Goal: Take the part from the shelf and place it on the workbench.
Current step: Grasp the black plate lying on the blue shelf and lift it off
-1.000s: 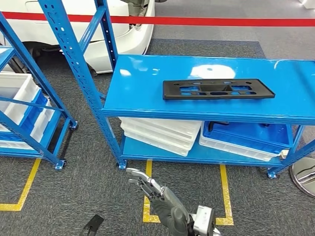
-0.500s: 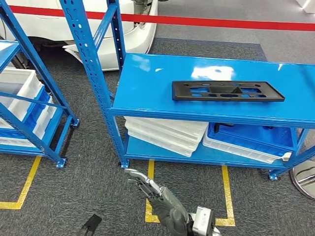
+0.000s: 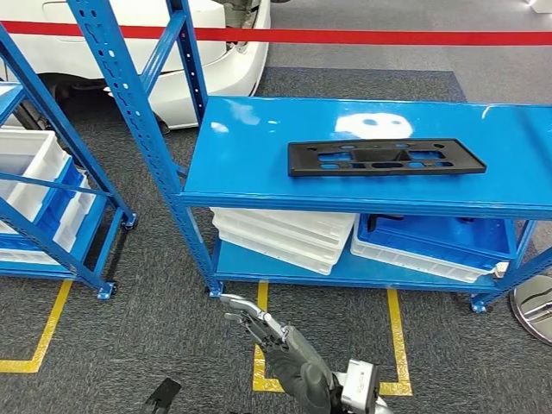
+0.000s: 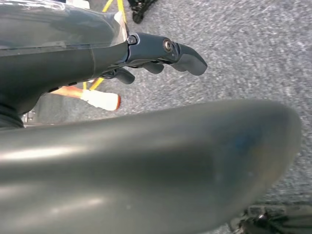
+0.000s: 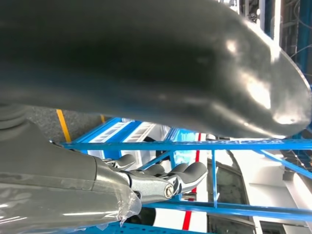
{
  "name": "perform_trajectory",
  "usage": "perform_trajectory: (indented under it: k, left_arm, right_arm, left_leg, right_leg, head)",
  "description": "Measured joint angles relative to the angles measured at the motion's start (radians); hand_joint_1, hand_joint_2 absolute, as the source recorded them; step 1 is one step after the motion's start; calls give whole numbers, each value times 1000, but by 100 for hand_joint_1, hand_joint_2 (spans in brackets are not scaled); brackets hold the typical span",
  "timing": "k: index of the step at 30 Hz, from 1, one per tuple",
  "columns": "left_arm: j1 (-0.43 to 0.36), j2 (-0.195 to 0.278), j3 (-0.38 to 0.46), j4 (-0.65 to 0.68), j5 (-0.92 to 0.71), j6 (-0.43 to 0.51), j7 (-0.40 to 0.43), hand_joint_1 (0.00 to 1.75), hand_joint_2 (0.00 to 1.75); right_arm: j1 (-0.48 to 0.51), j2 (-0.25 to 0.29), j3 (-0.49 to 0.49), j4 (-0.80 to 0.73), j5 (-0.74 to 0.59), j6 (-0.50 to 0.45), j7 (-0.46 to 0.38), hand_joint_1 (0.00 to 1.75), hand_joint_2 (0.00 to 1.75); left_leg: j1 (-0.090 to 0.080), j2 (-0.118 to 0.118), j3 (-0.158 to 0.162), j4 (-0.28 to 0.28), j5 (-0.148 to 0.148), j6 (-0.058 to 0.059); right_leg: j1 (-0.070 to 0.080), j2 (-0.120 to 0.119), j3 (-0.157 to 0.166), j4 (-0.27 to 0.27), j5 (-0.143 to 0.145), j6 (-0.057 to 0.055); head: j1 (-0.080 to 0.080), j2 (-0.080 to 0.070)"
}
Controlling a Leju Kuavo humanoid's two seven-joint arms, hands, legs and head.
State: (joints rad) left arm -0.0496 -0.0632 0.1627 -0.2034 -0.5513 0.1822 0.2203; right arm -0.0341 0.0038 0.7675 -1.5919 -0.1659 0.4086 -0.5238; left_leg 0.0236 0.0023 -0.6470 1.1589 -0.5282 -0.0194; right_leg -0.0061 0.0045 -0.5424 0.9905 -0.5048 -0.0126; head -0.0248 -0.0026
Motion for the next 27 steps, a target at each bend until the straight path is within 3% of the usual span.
perform_trajectory:
  k: [1,3,7,9,11,12,13,14,16,17,20,23,26,27]
  left_arm:
    - [-1,0,1,0,2,0,-1,0,0]
    - [-2,0,1,1,2,-1,-2,0,0]
    - [0,1,6,1,-1,-1,-6,0,0]
    - [-2,2,9,1,-2,-1,-10,0,0]
    - [-2,2,11,1,-2,-1,-12,0,0]
    - [-1,2,13,1,-2,-1,-12,0,0]
    - [0,2,14,1,-2,-2,-12,0,0]
    - [0,2,15,1,-1,-2,-12,0,0]
    - [0,1,16,1,-1,-2,-13,0,0]
    - [-1,0,16,1,-2,-2,-13,0,0]
    - [-1,-2,18,2,-2,-2,-14,0,0]
    - [-3,-3,21,2,-2,-2,-14,0,0]
    - [-5,-2,25,2,-2,-1,-14,0,0]
    - [-3,-2,25,2,-2,-1,-14,0,0]
  right_arm:
    - [-1,0,0,0,-2,1,0,0,0]
    - [-2,0,0,0,-6,4,1,0,0]
    - [-8,0,0,0,-9,12,1,0,0]
    - [-12,0,0,0,-9,13,1,0,0]
    - [-14,-1,0,1,-10,13,1,0,0]
    - [-13,-1,0,2,-10,14,1,0,0]
    - [-13,-2,0,3,-10,14,1,0,0]
    - [-13,-2,0,3,-11,15,1,0,0]
    - [-14,-2,0,4,-12,16,1,0,0]
    - [-15,-2,0,4,-13,16,1,0,0]
    - [-15,-3,0,6,-16,19,1,0,0]
    - [-18,-1,1,6,-18,20,1,0,0]
    - [-19,0,2,9,-19,21,1,0,0]
    - [-18,0,2,10,-19,21,1,0,0]
  left_leg:
    - [0,0,29,-62,25,2]
    - [-4,0,58,-125,37,12]
    - [-3,-1,69,-135,28,37]
    - [-2,-1,77,-137,24,46]
    - [-5,-1,84,-137,17,51]
    - [-6,-1,89,-137,13,53]
    - [-8,-2,95,-137,8,53]
    - [-11,-3,104,-137,2,54]
    - [-14,-6,121,-138,-10,51]
    - [-15,-6,126,-139,-15,47]
    - [-13,-5,137,-140,-20,30]
    - [-12,-5,133,-96,-43,18]
    - [-7,-6,37,64,-117,4]
    - [-5,-6,6,104,-125,1]
  right_leg:
    - [2,1,4,2,-5,6]
    - [5,1,6,6,-12,17]
    - [4,0,-1,34,-25,37]
    - [2,-1,-49,131,-68,45]
    - [2,-1,-127,264,-116,49]
    - [2,-1,-155,301,-121,48]
    - [2,-1,-165,300,-104,45]
    - [3,-1,-156,259,-67,40]
    - [10,-2,-109,128,13,21]
    - [14,-2,-91,79,27,10]
    - [21,0,-68,32,24,-8]
    - [13,1,-34,7,26,-17]
    - [10,0,-19,1,15,-23]
    - [10,2,-14,1,10,-23]
  head:
    - [0,0]
    - [0,0]
    - [2,0]
    - [4,0]
    - [4,0]
    - [4,0]
    - [4,0]
    - [4,0]
    - [4,0]
    - [4,0]
    - [4,0]
    - [3,0]
    - [2,0]
    - [2,0]
